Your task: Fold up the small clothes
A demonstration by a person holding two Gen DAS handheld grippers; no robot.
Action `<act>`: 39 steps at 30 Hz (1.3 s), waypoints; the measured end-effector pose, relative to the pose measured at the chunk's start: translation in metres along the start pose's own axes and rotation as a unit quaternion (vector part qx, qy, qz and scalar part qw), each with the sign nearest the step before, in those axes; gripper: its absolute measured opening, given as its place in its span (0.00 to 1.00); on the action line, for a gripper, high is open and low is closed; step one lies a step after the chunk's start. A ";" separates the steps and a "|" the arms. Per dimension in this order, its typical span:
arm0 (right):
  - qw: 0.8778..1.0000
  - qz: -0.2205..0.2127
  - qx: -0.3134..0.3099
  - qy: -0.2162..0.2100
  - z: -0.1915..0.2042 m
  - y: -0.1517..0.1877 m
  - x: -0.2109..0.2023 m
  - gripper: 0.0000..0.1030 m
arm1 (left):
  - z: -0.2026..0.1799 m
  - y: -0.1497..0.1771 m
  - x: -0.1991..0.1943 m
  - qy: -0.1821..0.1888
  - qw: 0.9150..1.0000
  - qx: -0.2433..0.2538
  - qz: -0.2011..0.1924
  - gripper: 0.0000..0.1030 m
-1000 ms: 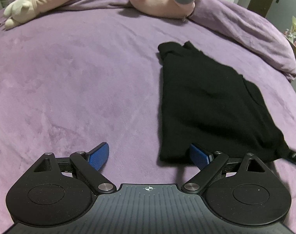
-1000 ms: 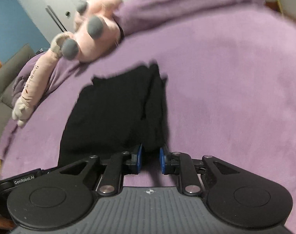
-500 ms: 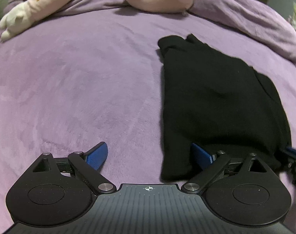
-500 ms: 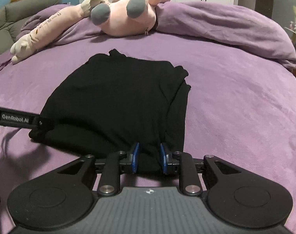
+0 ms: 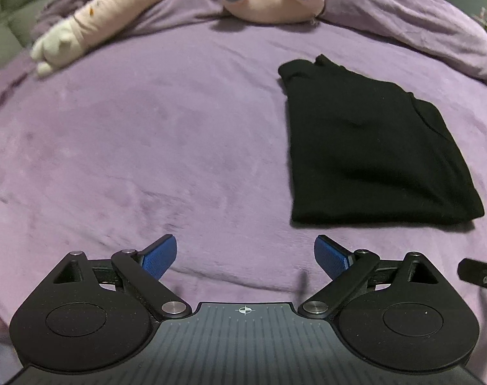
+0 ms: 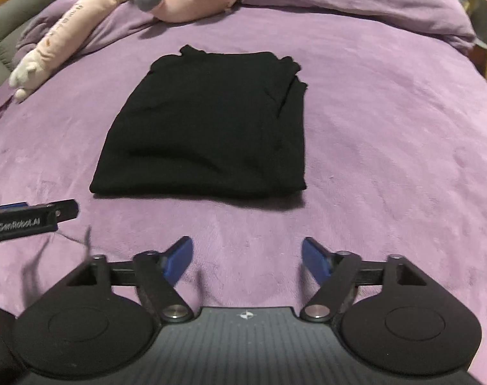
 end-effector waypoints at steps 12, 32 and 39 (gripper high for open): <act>0.998 0.027 -0.002 0.063 0.016 -0.020 -0.013 0.84 | -0.025 -0.013 -0.021 -0.001 0.998 0.063 0.019 0.97; 0.995 0.034 0.029 0.089 0.006 -0.026 -0.017 0.84 | -0.024 -0.015 -0.022 0.005 0.998 0.048 0.039 0.97; 0.995 0.034 0.033 0.091 0.005 -0.026 -0.019 0.84 | -0.025 -0.014 -0.022 0.010 0.998 0.049 0.042 0.97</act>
Point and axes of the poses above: each gripper's, at about its wrist camera, not at the fingertips, and x roughly the way its jaws point, z to its left, y to its underside, the point moved 6 cm from there along x, roughly the way its jaws point, and after that the axes turned 6 degrees about y, right-handed, at the moved point
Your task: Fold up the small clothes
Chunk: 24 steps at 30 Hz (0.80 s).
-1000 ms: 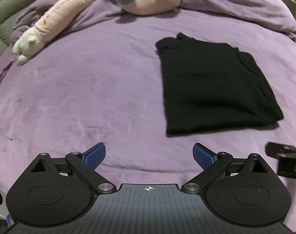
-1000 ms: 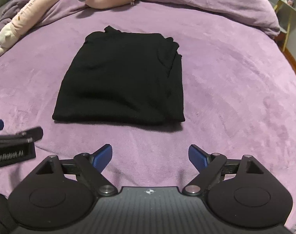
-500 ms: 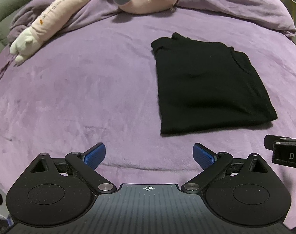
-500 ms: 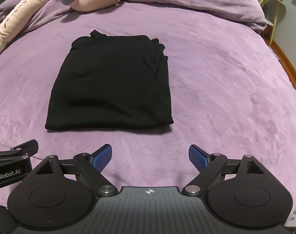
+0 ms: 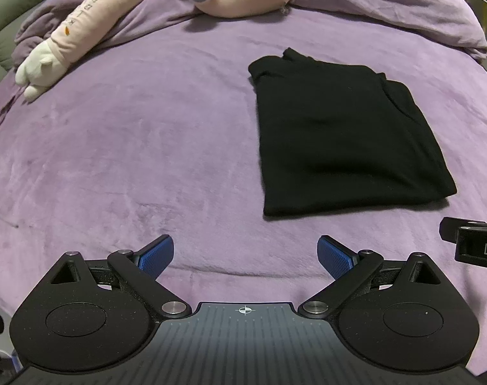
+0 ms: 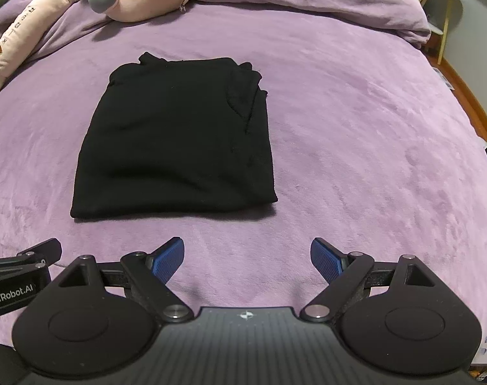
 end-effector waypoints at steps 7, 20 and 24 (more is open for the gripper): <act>1.000 0.003 -0.001 0.001 0.001 0.001 0.000 0.84 | -0.001 0.000 0.000 0.004 1.000 -0.006 0.003 0.97; 1.000 0.003 0.002 0.003 0.001 0.001 -0.001 0.84 | -0.001 0.001 0.001 0.004 1.000 -0.006 0.005 0.97; 1.000 0.003 0.002 0.003 0.001 0.001 -0.001 0.84 | -0.002 0.002 0.001 0.004 1.000 -0.007 0.006 0.97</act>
Point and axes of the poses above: each gripper's, at about its wrist camera, not at the fingertips, and x roughly the way its jaws point, z to its left, y to its underside, the point moved 6 cm from there along x, roughly the way its jaws point, and after that the axes turned 6 degrees about y, right-handed, at the moved point
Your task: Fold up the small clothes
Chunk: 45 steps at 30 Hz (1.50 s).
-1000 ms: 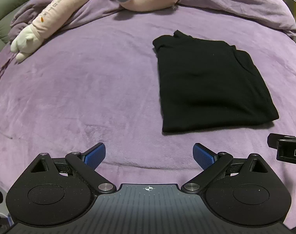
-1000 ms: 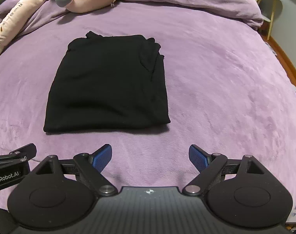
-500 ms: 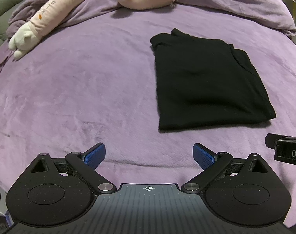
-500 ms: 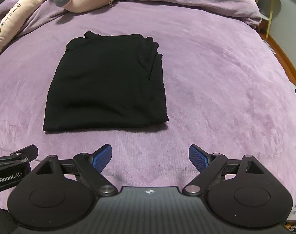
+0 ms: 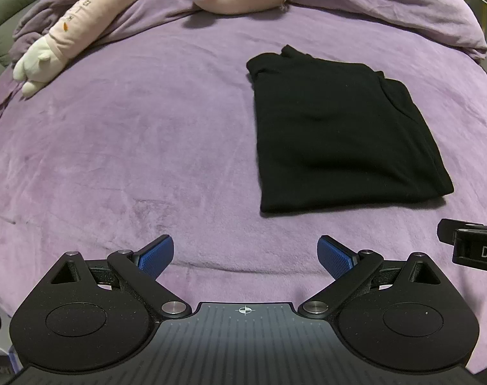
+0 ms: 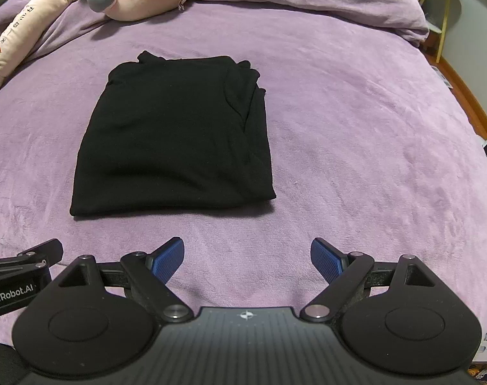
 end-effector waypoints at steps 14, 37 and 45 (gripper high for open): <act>1.000 -0.001 0.004 0.002 -0.001 0.002 -0.002 0.84 | -0.001 0.001 0.000 -0.001 1.000 0.001 0.001 0.97; 1.000 0.001 0.001 0.001 -0.002 -0.001 -0.004 0.84 | -0.001 -0.001 0.002 0.001 1.000 0.002 0.005 0.97; 1.000 0.001 0.002 0.001 -0.002 -0.001 -0.004 0.84 | -0.001 -0.002 0.002 0.003 1.000 0.002 0.007 0.97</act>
Point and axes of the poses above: each gripper's, at about its wrist camera, not at the fingertips, and x roughly the way its jaws point, z to its left, y to its underside, the point moved 6 cm from there along x, roughly the way its jaws point, and after that the axes turned 6 degrees about y, right-handed, at the moved point
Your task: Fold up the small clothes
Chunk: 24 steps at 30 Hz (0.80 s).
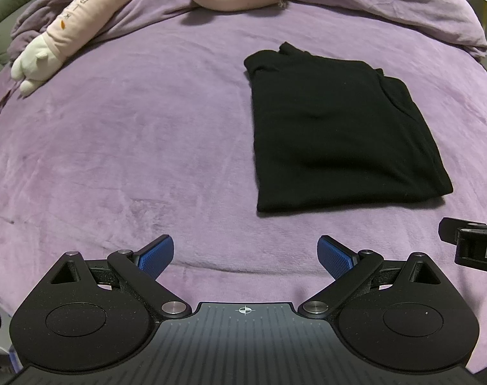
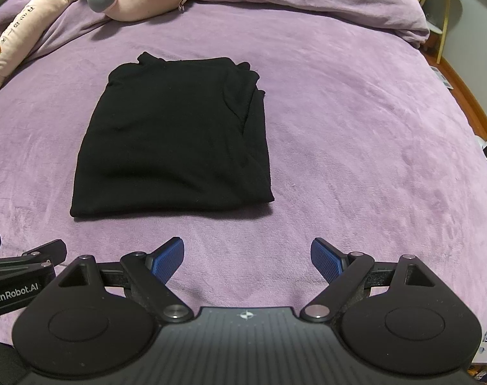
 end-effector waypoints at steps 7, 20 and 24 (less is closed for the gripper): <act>1.000 0.001 -0.001 0.000 0.000 -0.001 0.001 0.84 | -0.001 0.000 0.002 0.002 1.000 0.002 0.002 0.97; 1.000 0.003 -0.004 0.000 0.001 0.000 0.004 0.84 | -0.002 -0.001 0.004 0.003 1.000 0.003 0.002 0.97; 1.000 0.003 -0.006 -0.001 0.000 0.000 0.005 0.84 | -0.002 -0.002 0.005 0.004 1.000 0.005 0.003 0.97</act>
Point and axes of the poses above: each gripper's, at about its wrist camera, not at the fingertips, and x roughly the way its jaws point, z to its left, y to its underside, the point moved 6 cm from there along x, roughly the way its jaws point, and after that the axes turned 6 degrees about y, right-handed, at the moved point
